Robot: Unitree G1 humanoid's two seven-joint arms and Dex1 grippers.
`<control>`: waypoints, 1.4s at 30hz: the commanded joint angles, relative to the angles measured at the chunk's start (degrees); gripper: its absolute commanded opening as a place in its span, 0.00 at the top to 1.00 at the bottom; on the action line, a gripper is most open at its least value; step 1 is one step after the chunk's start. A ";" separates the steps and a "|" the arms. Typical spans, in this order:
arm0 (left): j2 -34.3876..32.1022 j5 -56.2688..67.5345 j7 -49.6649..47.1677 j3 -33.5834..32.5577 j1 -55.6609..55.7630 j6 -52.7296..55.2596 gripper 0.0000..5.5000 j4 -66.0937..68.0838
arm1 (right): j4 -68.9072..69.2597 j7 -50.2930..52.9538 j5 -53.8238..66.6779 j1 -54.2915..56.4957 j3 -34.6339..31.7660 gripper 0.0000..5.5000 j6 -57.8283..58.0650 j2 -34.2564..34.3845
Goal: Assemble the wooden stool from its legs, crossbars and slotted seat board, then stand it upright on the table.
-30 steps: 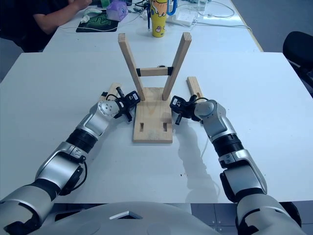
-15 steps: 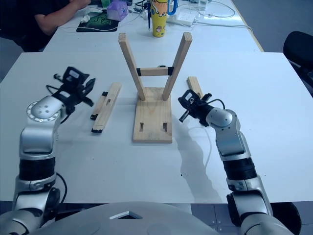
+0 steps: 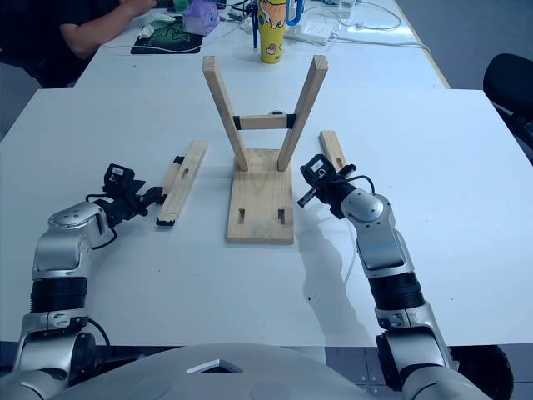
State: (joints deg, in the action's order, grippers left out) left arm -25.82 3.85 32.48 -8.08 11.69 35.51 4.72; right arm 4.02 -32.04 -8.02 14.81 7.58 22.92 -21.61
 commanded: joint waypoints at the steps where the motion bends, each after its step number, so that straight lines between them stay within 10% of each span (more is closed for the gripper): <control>1: -2.29 -1.14 0.79 3.21 0.30 -0.41 0.56 1.06 | 0.26 0.42 0.45 1.02 0.91 1.00 0.37 0.26; 25: -1.69 3.16 -1.94 4.65 2.44 -0.71 0.59 11.78 | -0.63 1.16 1.41 0.81 3.12 1.00 0.80 0.45; 35: -2.31 4.36 0.23 5.88 -0.50 -0.35 0.76 9.73 | -0.13 5.35 5.19 1.84 -5.90 1.00 1.42 -0.07; 42: -1.59 5.76 -0.62 4.40 -1.19 -2.30 0.76 6.65 | -1.77 11.90 6.00 -0.77 -12.97 0.82 7.41 -0.26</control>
State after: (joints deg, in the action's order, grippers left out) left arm -27.88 9.51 31.98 -4.03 12.66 31.99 11.42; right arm 3.08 -21.61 -2.80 15.32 -3.66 27.47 -21.58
